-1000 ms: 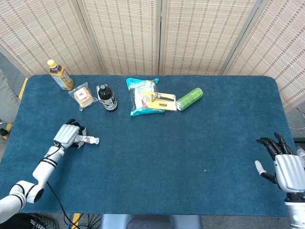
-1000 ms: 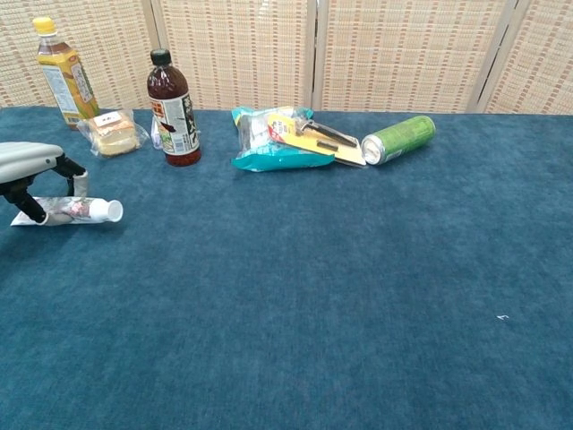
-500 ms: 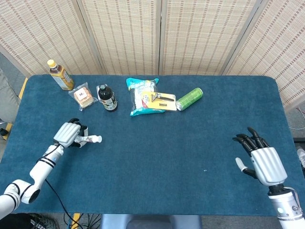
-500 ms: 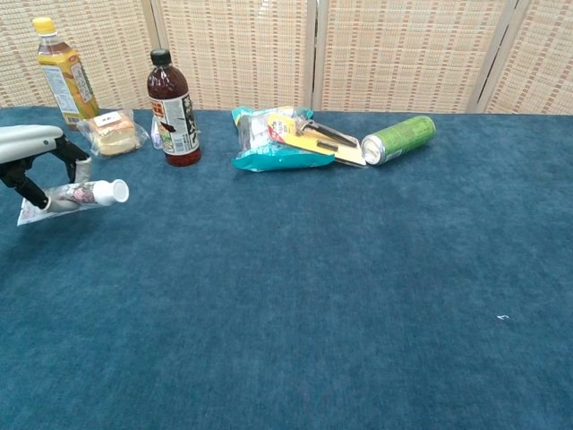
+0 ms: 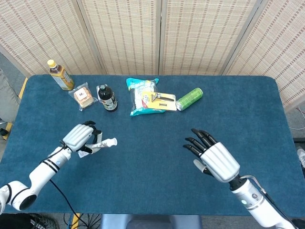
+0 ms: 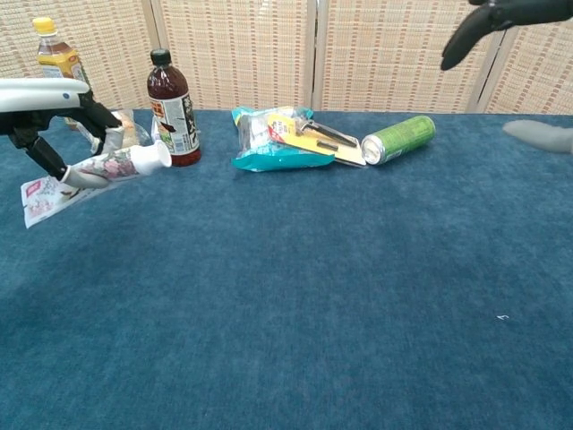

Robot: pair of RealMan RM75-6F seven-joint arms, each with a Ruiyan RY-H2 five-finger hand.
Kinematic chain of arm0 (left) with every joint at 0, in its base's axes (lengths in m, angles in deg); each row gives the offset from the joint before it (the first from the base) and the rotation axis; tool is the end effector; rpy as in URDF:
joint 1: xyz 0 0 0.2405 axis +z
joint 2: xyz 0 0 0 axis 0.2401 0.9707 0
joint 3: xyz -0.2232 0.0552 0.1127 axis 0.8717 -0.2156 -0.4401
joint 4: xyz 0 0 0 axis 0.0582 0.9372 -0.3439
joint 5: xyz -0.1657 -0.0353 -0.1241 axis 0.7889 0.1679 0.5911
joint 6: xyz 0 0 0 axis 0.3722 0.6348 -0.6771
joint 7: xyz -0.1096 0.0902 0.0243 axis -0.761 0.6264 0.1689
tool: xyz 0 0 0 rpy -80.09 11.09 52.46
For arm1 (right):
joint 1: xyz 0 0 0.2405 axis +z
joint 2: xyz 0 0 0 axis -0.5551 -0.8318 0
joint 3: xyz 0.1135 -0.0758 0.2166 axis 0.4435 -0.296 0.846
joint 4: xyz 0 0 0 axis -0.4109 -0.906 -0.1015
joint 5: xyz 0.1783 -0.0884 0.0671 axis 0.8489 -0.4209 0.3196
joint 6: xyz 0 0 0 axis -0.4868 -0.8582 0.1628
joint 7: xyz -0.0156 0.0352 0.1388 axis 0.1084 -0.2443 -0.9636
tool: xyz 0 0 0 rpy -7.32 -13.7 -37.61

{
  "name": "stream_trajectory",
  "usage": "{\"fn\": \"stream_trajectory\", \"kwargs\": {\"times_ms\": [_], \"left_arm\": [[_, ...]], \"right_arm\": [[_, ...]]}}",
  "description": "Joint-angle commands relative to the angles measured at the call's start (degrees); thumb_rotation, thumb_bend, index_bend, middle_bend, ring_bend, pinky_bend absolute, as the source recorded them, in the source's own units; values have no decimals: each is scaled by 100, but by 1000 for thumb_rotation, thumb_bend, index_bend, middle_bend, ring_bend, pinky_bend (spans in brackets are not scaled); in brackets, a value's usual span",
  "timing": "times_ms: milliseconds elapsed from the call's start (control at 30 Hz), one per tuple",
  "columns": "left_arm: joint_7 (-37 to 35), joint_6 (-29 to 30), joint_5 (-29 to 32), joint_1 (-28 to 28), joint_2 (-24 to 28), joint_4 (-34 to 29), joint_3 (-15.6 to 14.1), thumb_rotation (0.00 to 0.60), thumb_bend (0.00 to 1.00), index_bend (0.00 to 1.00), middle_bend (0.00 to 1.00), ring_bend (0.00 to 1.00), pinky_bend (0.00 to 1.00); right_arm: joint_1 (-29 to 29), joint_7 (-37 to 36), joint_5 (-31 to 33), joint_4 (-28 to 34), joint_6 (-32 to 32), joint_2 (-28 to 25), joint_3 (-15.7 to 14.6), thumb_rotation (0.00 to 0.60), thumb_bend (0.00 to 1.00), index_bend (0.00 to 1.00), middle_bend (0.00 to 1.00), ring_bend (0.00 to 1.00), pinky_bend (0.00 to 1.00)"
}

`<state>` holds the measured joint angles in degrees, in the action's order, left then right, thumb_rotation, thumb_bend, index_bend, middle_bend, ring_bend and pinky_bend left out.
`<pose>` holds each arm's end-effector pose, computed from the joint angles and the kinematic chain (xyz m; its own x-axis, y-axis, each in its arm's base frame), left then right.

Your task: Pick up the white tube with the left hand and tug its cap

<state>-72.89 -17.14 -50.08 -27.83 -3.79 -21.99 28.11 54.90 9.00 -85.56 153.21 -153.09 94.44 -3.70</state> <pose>-0.1823 0.3467 0.0765 0.3351 0.3826 0.8610 0.8939 -0.4178 -0.1623 -0.1374 -0.2249 0.1147 0.4754 0.0413 0.8788 -0.6916 -0.5998 0.4023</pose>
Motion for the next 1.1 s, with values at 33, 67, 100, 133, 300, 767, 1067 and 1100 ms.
{"fn": "stream_trajectory", "kwargs": {"times_ms": [33, 67, 100, 133, 300, 767, 1067, 1100], "left_arm": [[145, -353, 217, -216, 466, -750, 157, 600, 429, 621, 677, 390, 138], [148, -395, 245, -248, 509, -863, 181, 600, 429, 620, 677, 390, 138], [140, -438, 271, -279, 546, -967, 205, 600, 429, 620, 677, 390, 138], [111, -501, 305, -320, 590, -1095, 235, 600, 429, 619, 676, 390, 138], [-137, -841, 458, -522, 710, -1453, 357, 600, 431, 618, 676, 390, 138], [-498, -1553, 930, -1040, 559, -1486, 628, 600, 449, 615, 674, 390, 140], [-628, -1783, 1144, -1211, 509, -1434, 726, 600, 450, 614, 675, 390, 139], [-640, -1804, 1164, -1223, 510, -1431, 732, 600, 450, 614, 675, 390, 139]], "right_arm": [[228, 249, -87, 5, 191, 239, 104, 600, 305, 306, 201, 8, 96], [282, 313, -96, 6, 232, 302, 121, 600, 305, 309, 196, 2, 82], [334, 379, -104, 5, 272, 362, 137, 600, 305, 309, 191, 0, 74], [398, 468, -113, -6, 305, 447, 167, 600, 305, 309, 183, 0, 67], [597, 851, -186, -103, 337, 797, 256, 600, 303, 318, 142, 0, 7], [956, 1280, -205, -565, 416, 1632, 230, 600, 301, 333, 65, 0, 0], [1170, 1444, -10, -789, 565, 1962, 252, 600, 301, 333, 49, 0, 0], [1187, 1464, -1, -811, 567, 1988, 254, 600, 301, 333, 48, 0, 0]]}}
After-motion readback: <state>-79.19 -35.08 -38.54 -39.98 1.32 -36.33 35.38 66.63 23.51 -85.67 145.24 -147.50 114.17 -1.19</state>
